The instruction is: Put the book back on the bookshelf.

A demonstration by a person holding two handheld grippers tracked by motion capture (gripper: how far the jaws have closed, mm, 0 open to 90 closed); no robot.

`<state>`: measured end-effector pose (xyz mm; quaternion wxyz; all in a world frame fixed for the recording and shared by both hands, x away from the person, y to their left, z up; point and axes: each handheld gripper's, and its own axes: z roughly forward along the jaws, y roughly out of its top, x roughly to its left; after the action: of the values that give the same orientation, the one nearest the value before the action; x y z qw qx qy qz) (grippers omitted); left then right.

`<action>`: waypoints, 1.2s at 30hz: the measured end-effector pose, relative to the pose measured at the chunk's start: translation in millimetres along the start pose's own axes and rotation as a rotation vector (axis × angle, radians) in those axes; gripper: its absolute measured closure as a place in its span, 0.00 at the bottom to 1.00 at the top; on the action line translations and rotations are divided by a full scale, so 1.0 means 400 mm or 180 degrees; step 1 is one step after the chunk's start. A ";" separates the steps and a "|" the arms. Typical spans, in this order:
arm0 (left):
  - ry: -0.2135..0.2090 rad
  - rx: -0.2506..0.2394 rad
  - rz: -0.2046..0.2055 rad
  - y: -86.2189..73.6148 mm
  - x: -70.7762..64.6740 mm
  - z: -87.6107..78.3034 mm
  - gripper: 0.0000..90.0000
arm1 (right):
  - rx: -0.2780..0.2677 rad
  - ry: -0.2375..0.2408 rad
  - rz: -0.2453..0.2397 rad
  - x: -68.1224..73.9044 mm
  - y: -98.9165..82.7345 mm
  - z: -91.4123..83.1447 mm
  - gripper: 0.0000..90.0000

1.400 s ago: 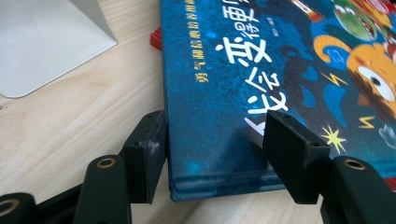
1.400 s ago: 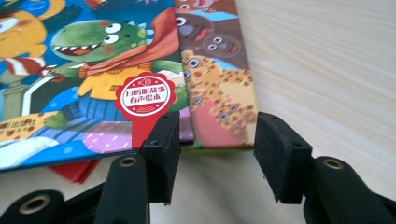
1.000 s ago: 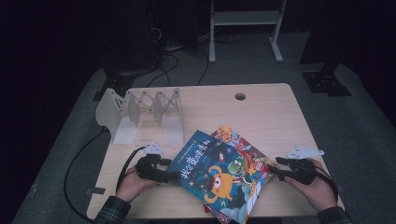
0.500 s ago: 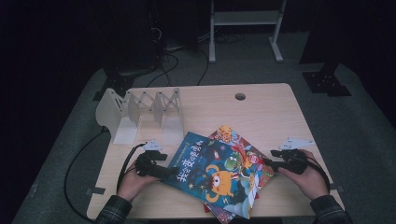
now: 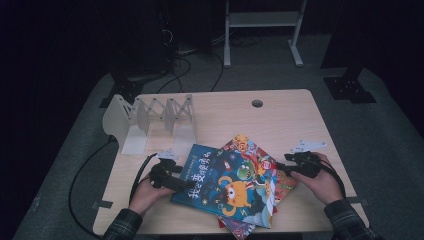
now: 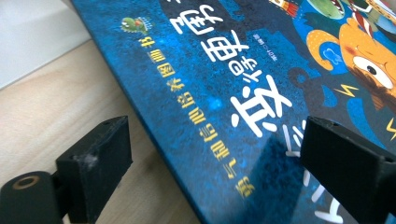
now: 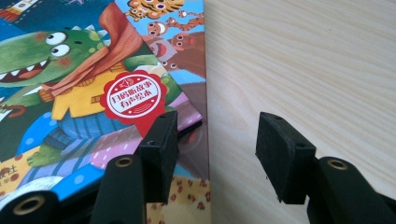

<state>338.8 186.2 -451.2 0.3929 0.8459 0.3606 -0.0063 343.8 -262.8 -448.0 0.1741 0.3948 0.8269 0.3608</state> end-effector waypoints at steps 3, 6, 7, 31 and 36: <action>-0.0017 0.0022 -0.0013 0.000 0.000 0.002 0.06 | 0.0006 -0.0015 -0.0017 0.002 0.008 0.008 0.53; -0.0044 0.0044 -0.0004 -0.002 -0.003 0.005 0.04 | 0.0006 -0.0024 -0.0025 0.003 0.010 0.009 0.53; -0.0060 0.0062 -0.0007 -0.003 -0.003 0.007 0.02 | 0.0002 -0.0016 -0.0039 0.005 0.010 0.007 0.52; -0.0440 0.0076 -0.0049 0.011 0.025 0.048 0.00 | -0.0126 0.0510 -0.0149 0.061 0.002 0.001 0.31; -0.0468 0.0052 -0.0097 0.012 0.028 0.054 0.00 | -0.0140 0.0586 -0.0038 0.057 -0.003 0.007 0.29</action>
<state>355.9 176.4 -466.4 0.4113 0.8408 0.3435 -0.0774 330.5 -244.1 -450.8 0.1081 0.3510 0.8336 0.4125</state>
